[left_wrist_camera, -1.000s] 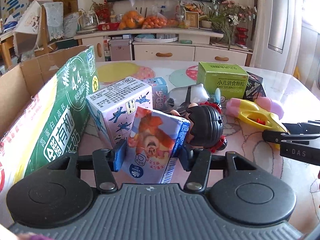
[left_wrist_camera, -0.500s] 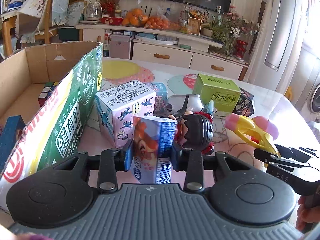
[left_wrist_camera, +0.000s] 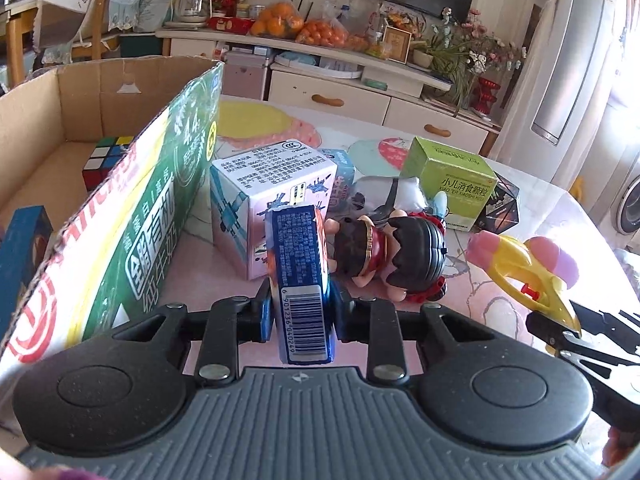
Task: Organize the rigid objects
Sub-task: 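Carry the carton and water gun into the cardboard box and open both grippers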
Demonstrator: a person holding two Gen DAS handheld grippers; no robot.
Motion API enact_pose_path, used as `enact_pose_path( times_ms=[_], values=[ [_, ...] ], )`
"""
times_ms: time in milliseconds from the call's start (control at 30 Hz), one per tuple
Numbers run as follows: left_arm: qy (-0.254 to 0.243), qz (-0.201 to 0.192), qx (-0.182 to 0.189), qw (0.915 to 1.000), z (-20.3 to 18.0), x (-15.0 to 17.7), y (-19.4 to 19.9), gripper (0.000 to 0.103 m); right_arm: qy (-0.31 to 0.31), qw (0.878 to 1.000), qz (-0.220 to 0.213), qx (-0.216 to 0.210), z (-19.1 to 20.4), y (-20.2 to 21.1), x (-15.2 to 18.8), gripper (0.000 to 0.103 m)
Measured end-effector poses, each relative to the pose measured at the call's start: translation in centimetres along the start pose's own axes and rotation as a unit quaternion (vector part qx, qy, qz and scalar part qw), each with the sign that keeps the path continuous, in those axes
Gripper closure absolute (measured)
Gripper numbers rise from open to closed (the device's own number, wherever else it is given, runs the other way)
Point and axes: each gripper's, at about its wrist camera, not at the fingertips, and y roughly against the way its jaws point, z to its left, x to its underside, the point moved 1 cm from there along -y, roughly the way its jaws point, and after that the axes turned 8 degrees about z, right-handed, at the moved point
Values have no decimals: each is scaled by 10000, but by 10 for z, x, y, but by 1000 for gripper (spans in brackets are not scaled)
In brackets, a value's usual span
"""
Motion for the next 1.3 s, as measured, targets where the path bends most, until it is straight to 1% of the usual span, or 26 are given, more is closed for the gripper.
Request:
enact_pose_path(
  times_ms=[100, 200, 300, 467, 700, 867, 1000, 1200, 1300],
  values=[
    [5, 22, -23, 10000, -1, -2, -7, 69, 23, 10000, 11, 32, 2, 4, 4, 64],
    [15, 39, -38, 10000, -1, -2, -9, 74, 67, 9999, -21, 77, 4, 10, 6, 64],
    [-22, 8, -81, 10000, -2, -2, -4, 75, 80, 9999, -81, 87, 7, 15, 5, 64],
    [14, -169, -32, 9999, -5, -8, 16, 76, 140, 9995, -271, 84, 14, 30, 0, 64],
    [15, -525, 192, 9984, -3, -23, 60, 76, 358, 9979, -538, 44, 35, 49, -12, 64],
    [90, -726, 224, 9971, 9, -35, 86, 76, 599, 9950, -797, -32, 60, 61, -29, 64],
    [187, -864, 172, 9959, 27, -42, 102, 76, 850, 9910, -1026, -137, 86, 70, -45, 64],
    [442, -969, -38, 9943, 60, -53, 113, 76, 1241, 9824, -1335, -417, 129, 77, -74, 64],
    [633, -992, -218, 9928, 79, -62, 113, 76, 1505, 9765, -1425, -588, 153, 75, -86, 64]
  ],
)
